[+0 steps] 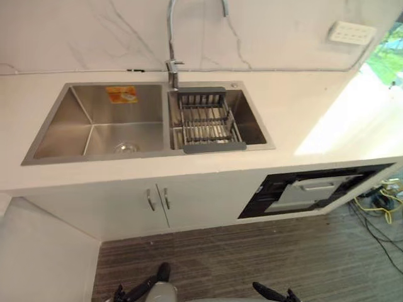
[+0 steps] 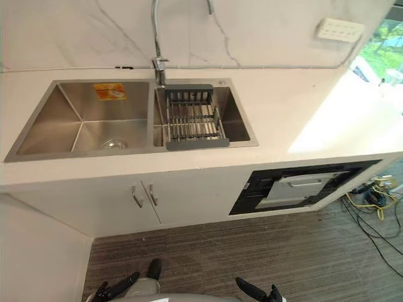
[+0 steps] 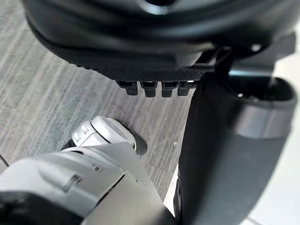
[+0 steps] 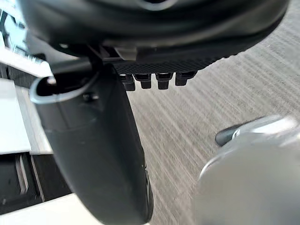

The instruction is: Walk over to the sink, pick up the cup, carry it to the dishwasher, place the cup inside the dishwasher, then close the dishwasher door

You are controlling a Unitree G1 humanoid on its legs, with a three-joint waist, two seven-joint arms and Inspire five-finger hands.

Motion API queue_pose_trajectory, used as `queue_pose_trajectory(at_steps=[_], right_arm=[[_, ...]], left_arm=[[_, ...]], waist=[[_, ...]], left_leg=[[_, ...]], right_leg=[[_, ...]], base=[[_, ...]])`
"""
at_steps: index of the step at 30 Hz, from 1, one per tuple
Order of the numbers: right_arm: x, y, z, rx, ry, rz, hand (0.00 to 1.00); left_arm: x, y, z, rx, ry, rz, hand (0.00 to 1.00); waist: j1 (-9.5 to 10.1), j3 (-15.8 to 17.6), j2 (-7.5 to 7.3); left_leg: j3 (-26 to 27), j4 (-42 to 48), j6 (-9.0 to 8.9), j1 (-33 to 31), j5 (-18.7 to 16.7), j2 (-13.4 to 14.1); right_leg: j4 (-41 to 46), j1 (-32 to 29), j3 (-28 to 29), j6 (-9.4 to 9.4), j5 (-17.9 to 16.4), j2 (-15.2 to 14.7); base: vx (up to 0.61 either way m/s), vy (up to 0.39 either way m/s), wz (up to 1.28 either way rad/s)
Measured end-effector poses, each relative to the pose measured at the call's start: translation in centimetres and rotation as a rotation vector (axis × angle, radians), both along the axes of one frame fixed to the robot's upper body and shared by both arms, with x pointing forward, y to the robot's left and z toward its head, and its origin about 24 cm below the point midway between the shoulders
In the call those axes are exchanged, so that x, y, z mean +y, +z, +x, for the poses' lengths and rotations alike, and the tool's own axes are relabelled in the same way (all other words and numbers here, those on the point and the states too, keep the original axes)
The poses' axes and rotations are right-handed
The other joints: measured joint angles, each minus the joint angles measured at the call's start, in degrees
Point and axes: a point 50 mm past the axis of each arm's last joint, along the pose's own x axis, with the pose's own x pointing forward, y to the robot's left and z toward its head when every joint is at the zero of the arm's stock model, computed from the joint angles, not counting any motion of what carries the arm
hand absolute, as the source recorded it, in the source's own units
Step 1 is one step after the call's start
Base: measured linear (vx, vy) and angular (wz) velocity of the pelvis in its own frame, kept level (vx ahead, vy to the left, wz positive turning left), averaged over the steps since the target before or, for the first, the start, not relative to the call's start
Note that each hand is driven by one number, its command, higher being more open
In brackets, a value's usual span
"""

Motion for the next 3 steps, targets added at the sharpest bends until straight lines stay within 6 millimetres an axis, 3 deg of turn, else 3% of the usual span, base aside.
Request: queue_pose_trajectory(at_steps=[3], right_arm=[[0.08, 0.02, 0.31, -0.015, 0.023, 0.016, 1.00]], left_arm=[[-0.04, 0.02, 0.11, -0.005, -0.012, -0.001, 1.00]], waist=[[0.35, 0.14, 0.18]], left_leg=[[-0.28, -2.87, 0.08, 1.45, 1.84, 0.03]], right_leg=[[-0.28, 1.04, -0.83, -0.01, -0.02, 0.02]], base=[[0.05, -0.034, 0.18]])
